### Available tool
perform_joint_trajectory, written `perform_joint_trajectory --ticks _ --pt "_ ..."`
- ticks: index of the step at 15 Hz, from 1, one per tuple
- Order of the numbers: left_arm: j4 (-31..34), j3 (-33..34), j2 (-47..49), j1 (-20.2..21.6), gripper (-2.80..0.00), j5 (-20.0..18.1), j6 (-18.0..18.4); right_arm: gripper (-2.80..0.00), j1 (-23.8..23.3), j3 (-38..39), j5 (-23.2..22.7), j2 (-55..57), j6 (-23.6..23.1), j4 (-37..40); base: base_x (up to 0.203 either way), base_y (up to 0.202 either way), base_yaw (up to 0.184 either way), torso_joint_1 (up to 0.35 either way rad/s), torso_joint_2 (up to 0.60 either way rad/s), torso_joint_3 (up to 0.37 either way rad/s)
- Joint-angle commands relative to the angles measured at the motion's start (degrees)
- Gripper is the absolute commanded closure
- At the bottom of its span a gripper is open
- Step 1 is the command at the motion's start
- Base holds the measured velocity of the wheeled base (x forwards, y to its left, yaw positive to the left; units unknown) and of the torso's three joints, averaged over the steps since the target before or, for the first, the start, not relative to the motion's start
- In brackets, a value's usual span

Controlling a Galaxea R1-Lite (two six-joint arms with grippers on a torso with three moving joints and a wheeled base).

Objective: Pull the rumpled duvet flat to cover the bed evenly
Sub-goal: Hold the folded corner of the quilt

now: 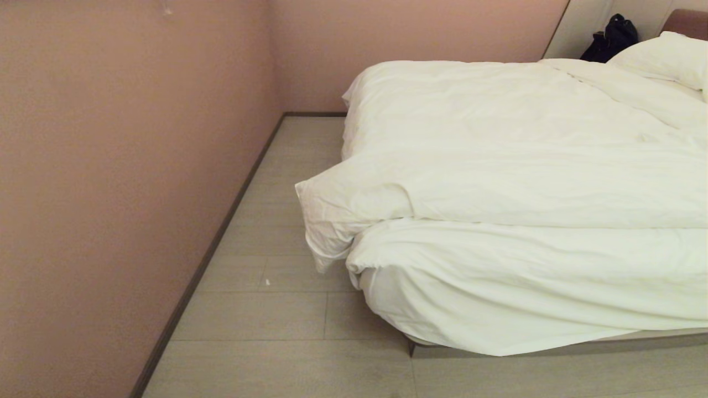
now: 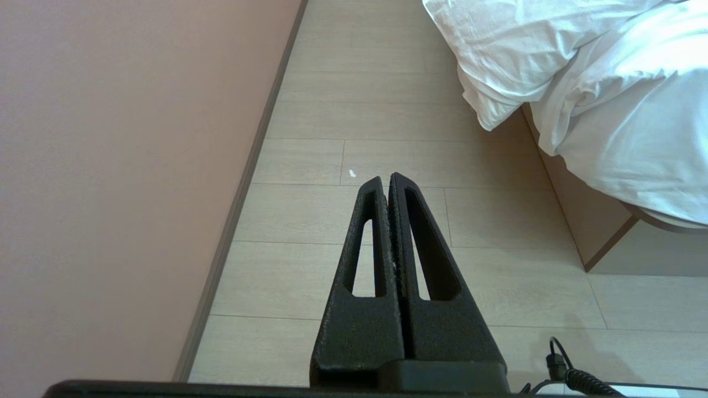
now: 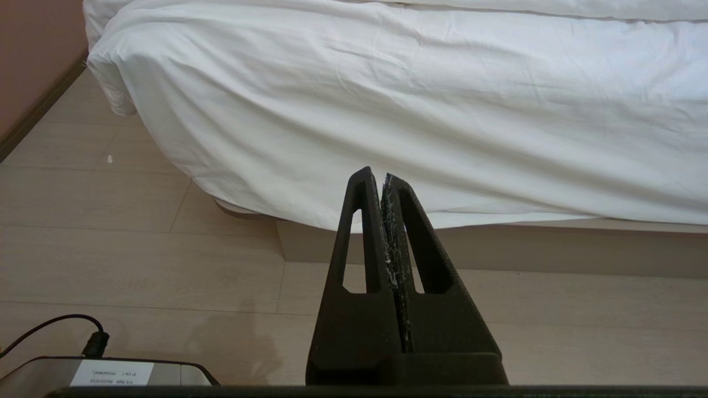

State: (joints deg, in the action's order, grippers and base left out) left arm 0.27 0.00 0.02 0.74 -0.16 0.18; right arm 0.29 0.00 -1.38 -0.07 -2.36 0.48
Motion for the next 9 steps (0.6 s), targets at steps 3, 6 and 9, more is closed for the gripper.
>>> perform_joint_trajectory --ticks 3,6,9 --pt "0.0 0.0 0.0 0.0 0.0 0.0 -0.1 0.0 0.0 0.0 0.0 0.1 0.0 0.0 0.0 0.0 0.0 0.0 0.0 0.0" --pt "0.0 0.0 0.0 0.0 0.0 -0.3 0.1 0.0 0.1 0.0 0.0 0.1 0.0 0.0 0.0 0.0 0.0 0.0 0.0 0.0" --pt "0.0 0.0 0.0 0.0 0.0 -0.3 0.1 0.0 0.1 0.0 0.0 0.1 -0.1 0.0 0.0 0.0 0.0 0.0 0.0 0.0"
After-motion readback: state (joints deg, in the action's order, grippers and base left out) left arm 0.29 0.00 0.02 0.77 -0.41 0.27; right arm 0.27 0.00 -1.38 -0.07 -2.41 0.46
